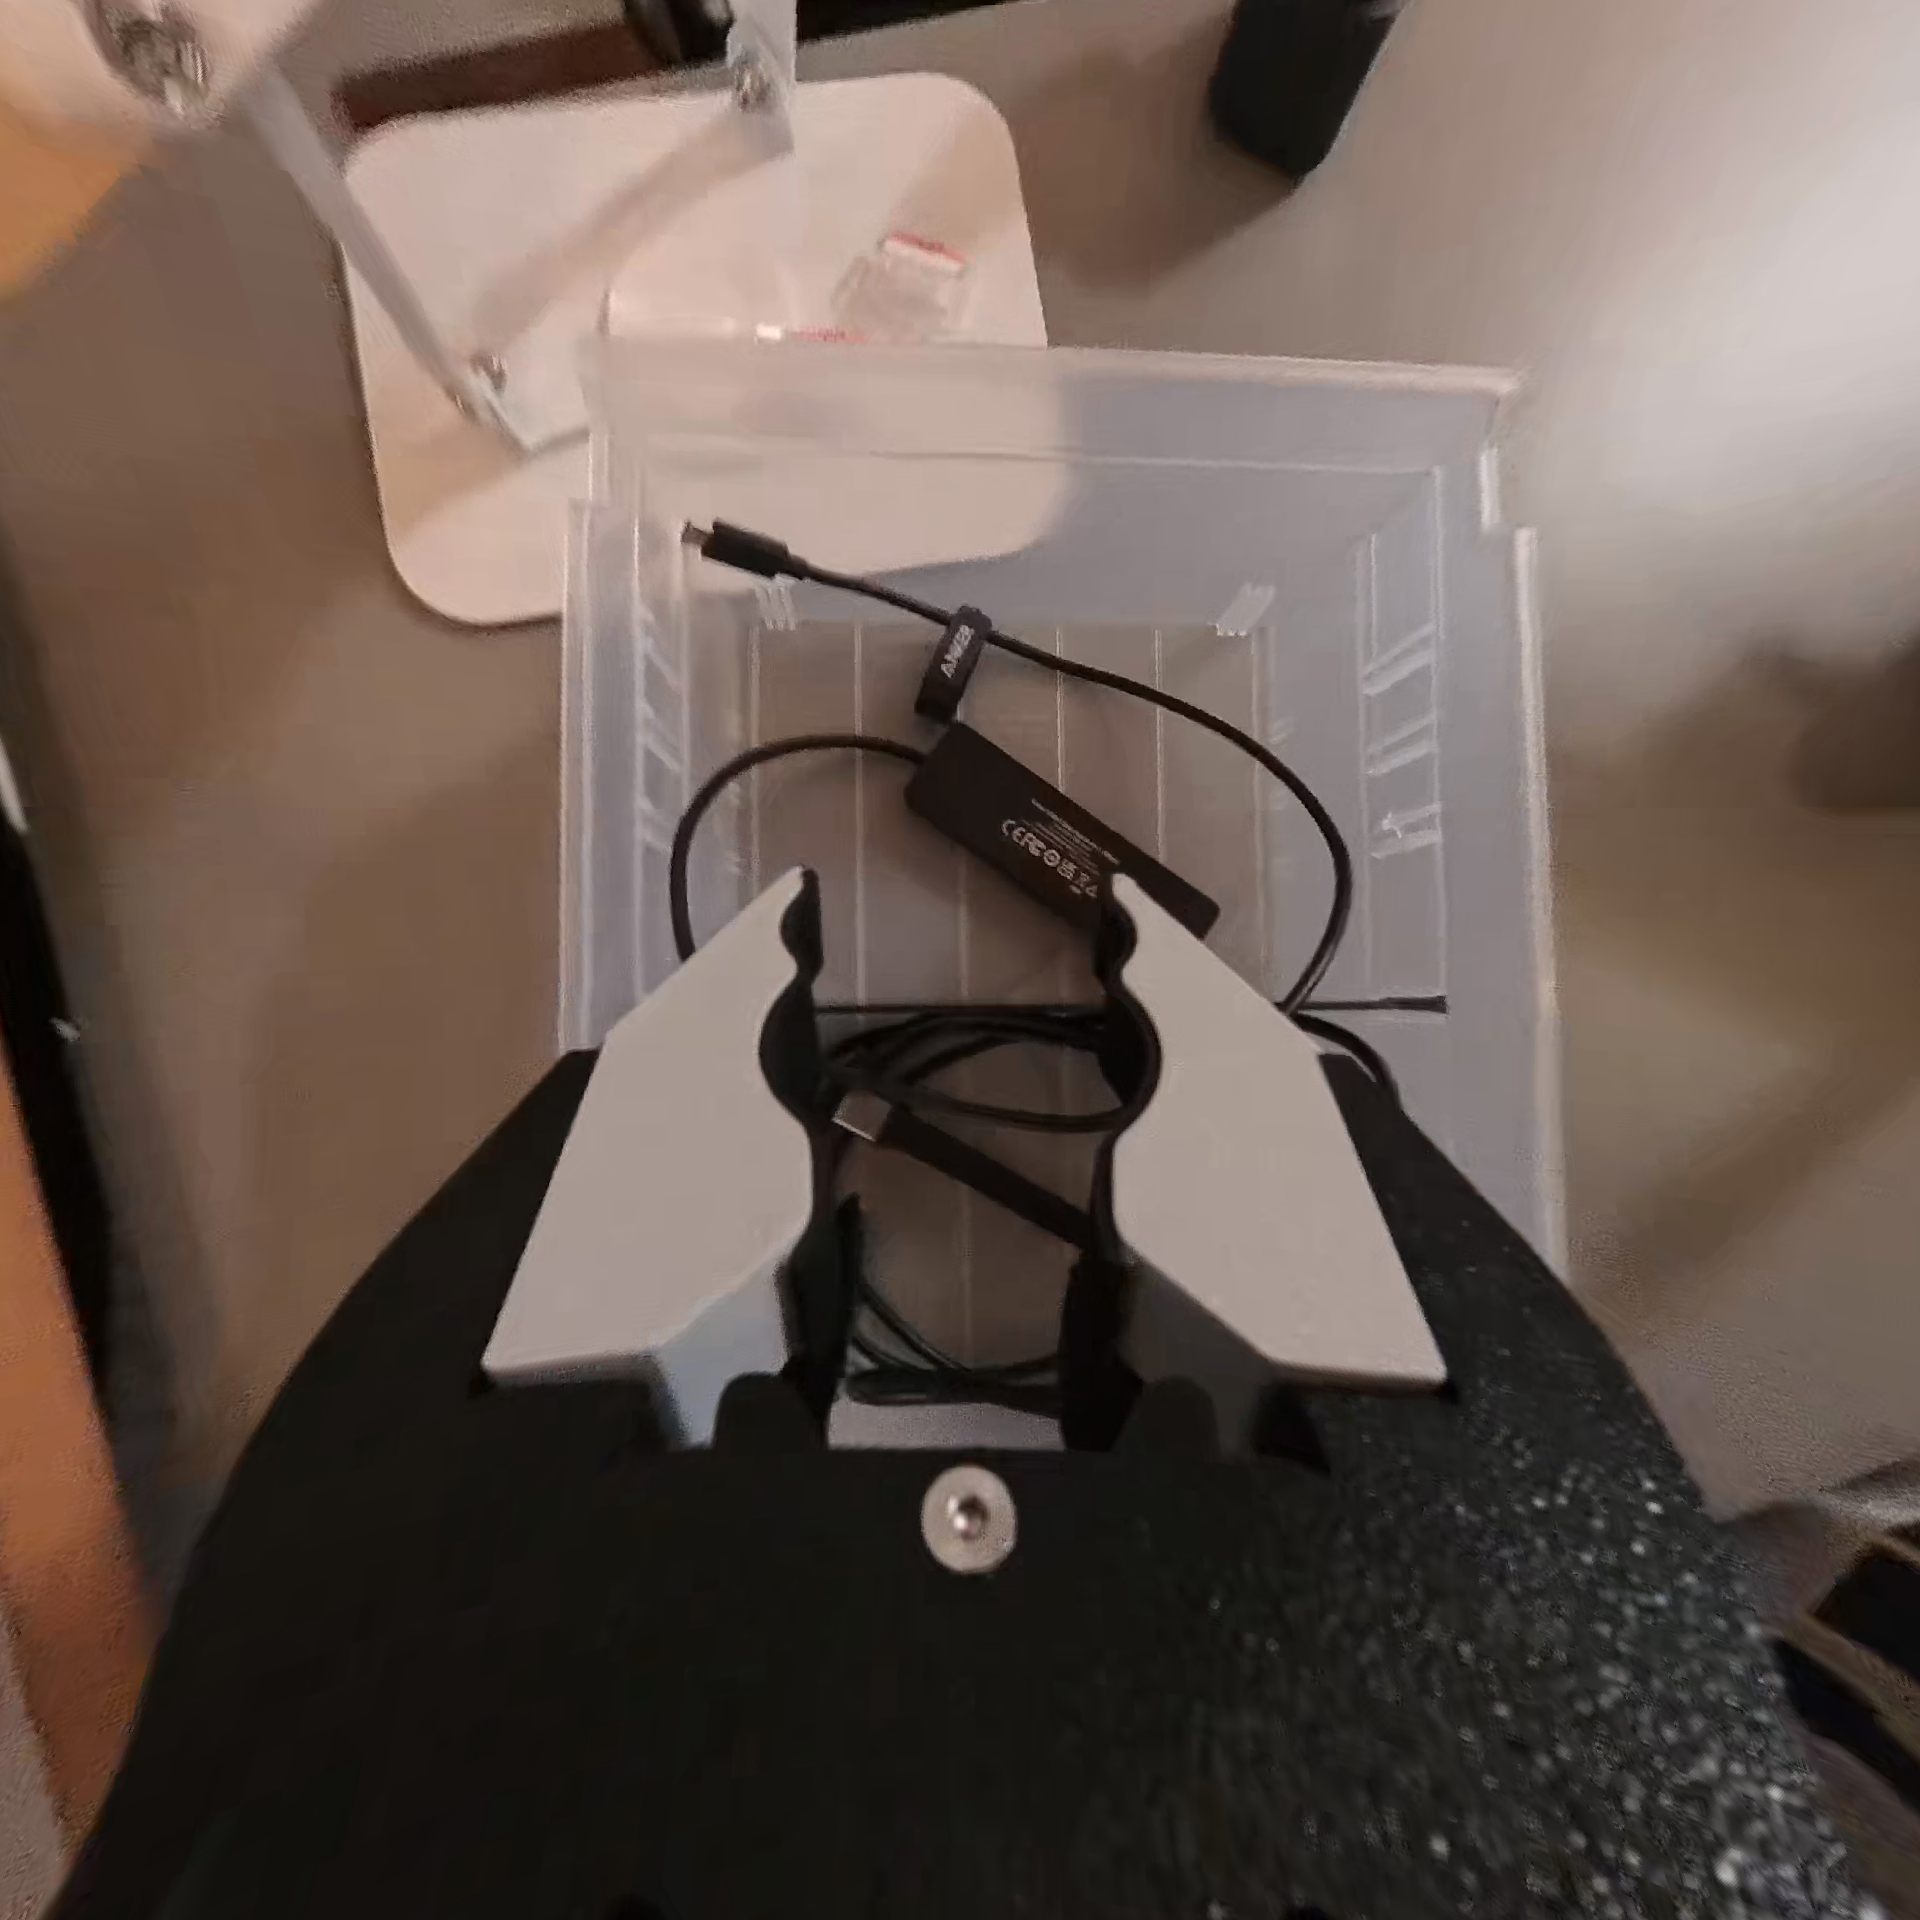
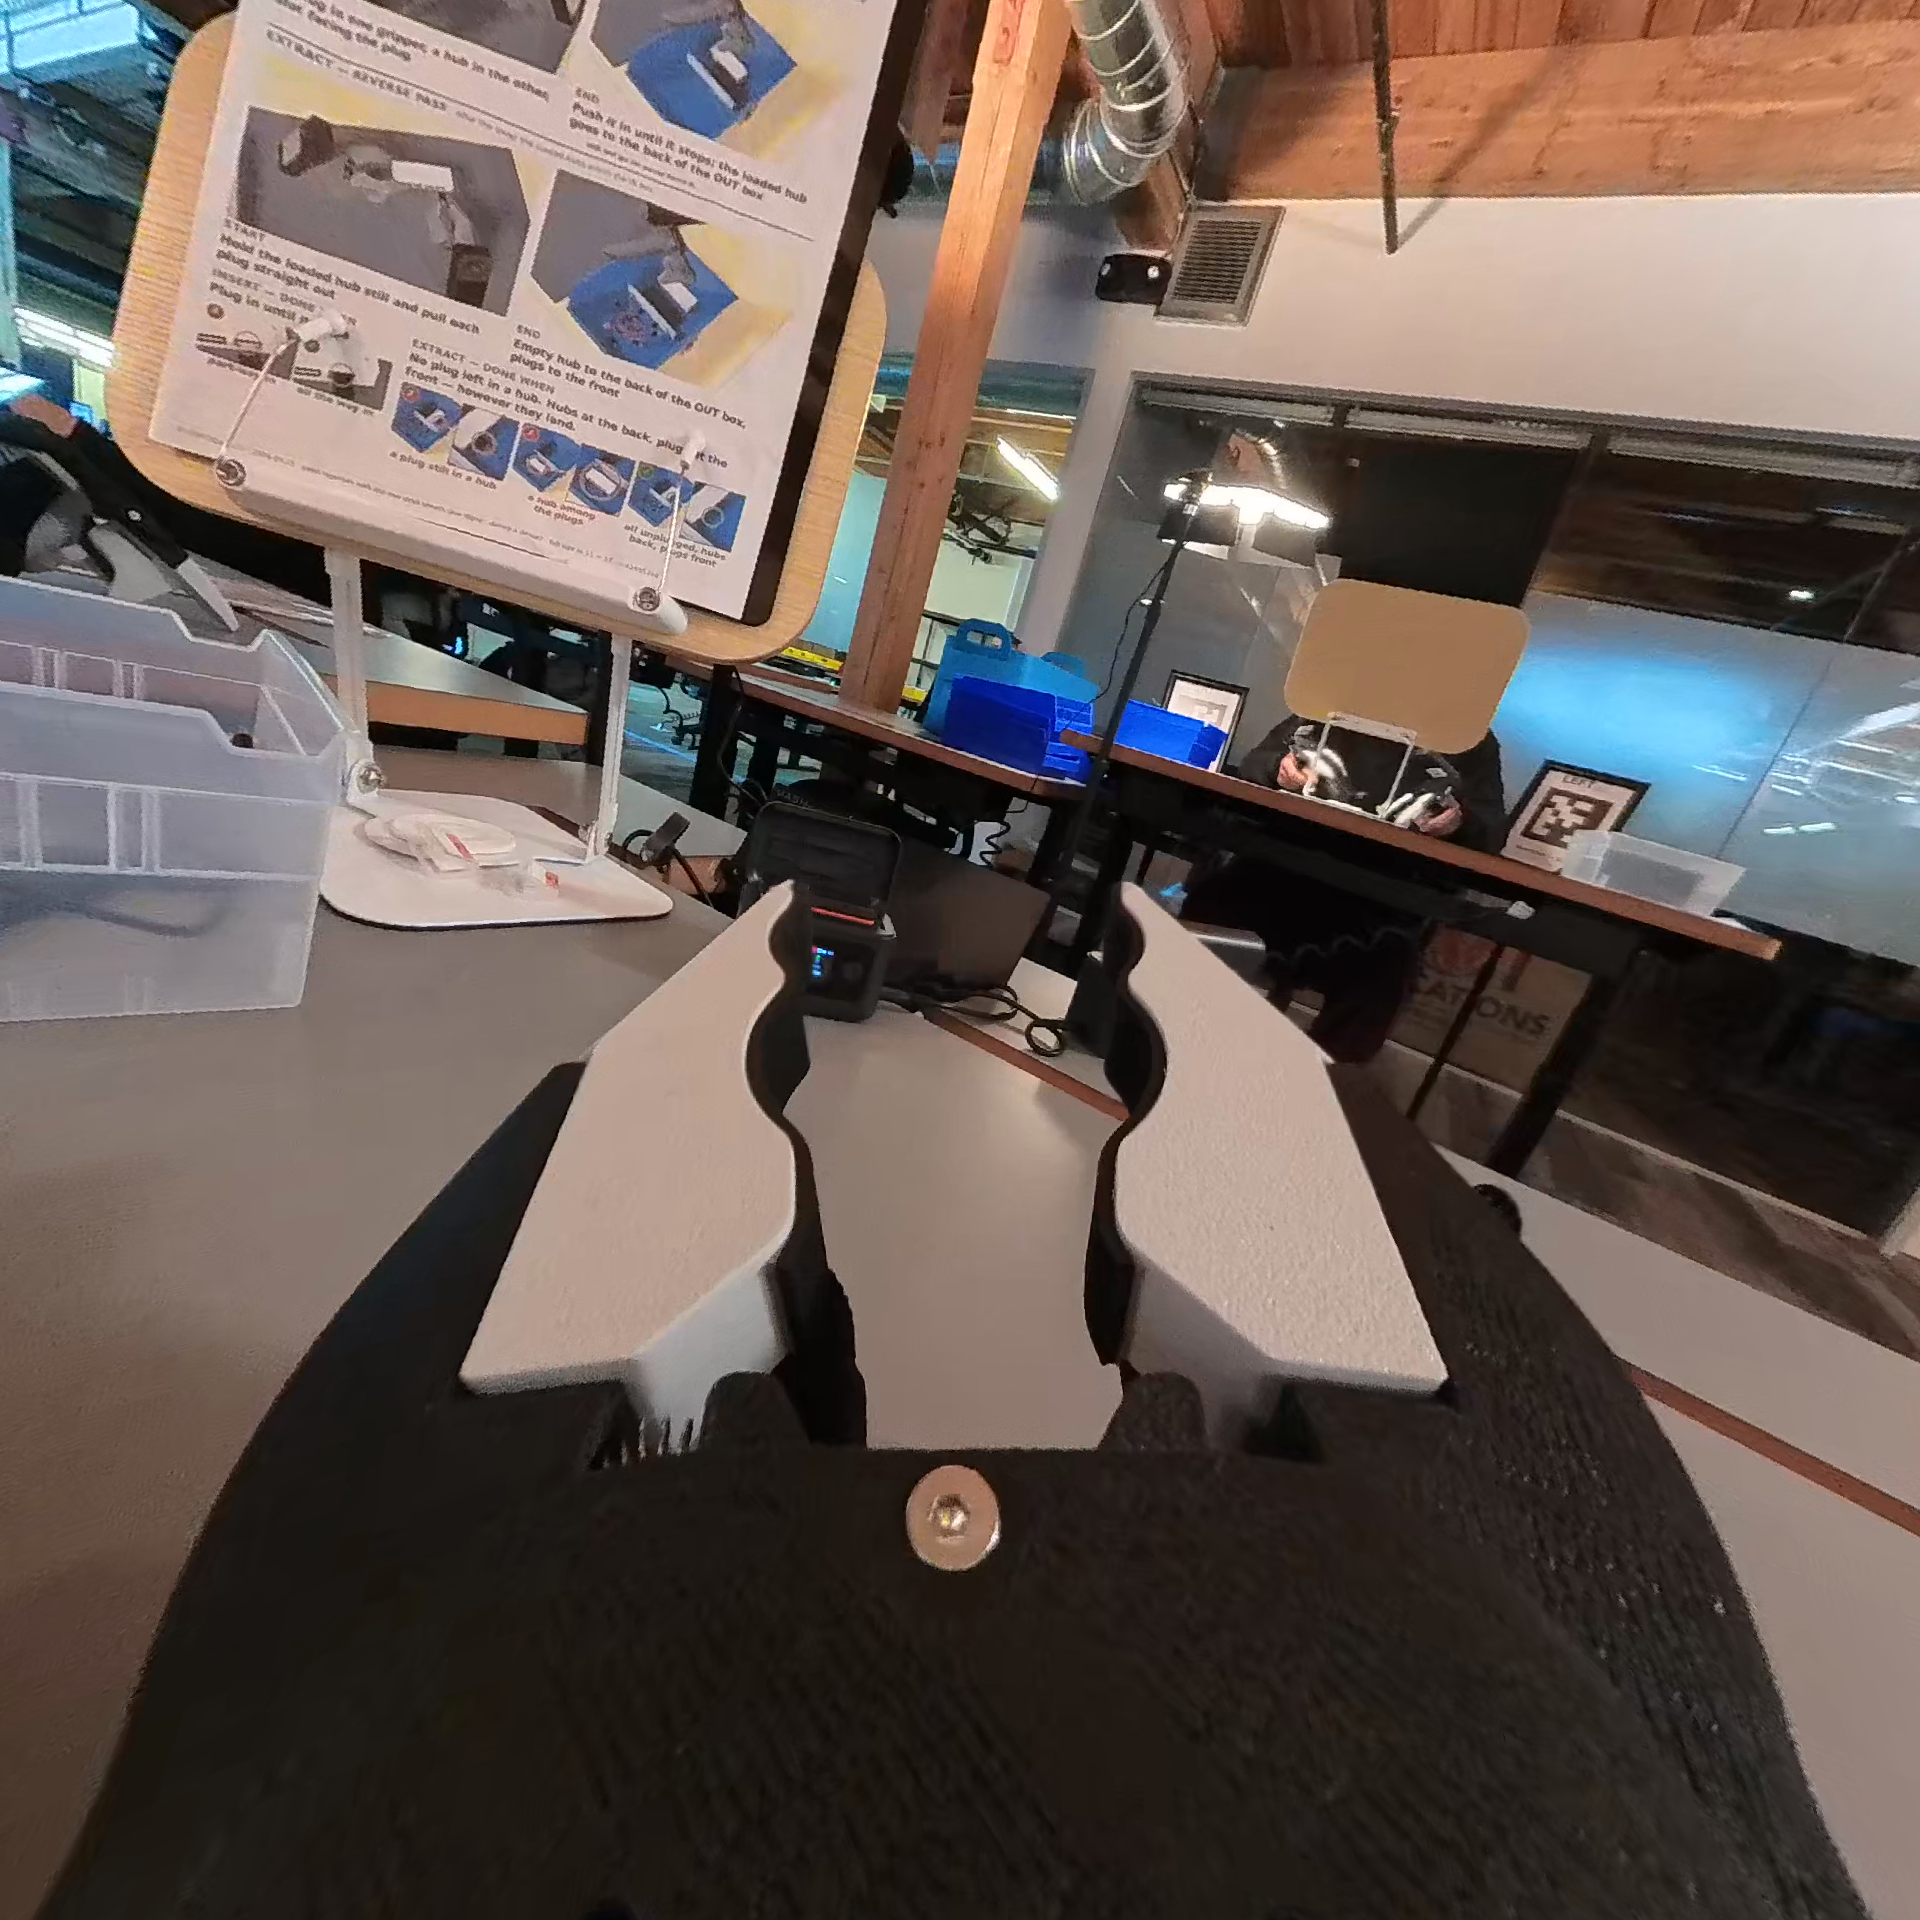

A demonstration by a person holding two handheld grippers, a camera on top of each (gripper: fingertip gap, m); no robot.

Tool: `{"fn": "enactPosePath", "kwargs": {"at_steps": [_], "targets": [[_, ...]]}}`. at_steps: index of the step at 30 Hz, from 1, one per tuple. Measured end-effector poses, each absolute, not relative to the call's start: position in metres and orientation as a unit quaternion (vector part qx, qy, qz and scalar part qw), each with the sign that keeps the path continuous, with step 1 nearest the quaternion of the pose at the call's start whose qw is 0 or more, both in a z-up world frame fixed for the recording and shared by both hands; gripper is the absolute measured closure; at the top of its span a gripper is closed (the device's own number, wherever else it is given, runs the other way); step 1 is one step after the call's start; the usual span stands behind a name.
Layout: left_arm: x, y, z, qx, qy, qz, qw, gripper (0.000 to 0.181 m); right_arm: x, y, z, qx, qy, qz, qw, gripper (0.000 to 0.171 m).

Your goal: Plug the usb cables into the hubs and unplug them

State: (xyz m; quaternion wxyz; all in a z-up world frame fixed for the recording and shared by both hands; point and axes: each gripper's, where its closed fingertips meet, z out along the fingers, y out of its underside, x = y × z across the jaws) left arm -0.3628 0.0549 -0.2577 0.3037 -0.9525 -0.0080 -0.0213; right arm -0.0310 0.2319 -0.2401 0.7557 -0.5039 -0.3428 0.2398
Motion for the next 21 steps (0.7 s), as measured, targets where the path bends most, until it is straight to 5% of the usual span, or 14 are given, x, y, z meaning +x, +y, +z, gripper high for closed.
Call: {"fn": "enactPosePath", "kwargs": {"at_steps": [3,7,13,21], "targets": [[-0.343,0.072,-0.256,-0.947,0.056,-0.037,0.313,0.137,-0.034,0.231,-0.242,-0.505,-0.349,0.244,0.751,0.117],[-0.345,0.085,-0.289,-0.974,0.051,-0.02,0.218,0.145,-0.036,0.23,-0.244,-0.505,-0.356,0.241,0.748,0.117],[-0.339,0.094,-0.344,-0.987,-0.091,-0.104,0.08,0.111,-0.035,0.231,-0.245,-0.509,-0.356,0.244,0.745,0.118],[-0.35,0.091,-0.371,-0.989,-0.128,-0.069,0.019,0.119,-0.038,0.231,-0.246,-0.509,-0.36,0.25,0.741,0.117]]}}
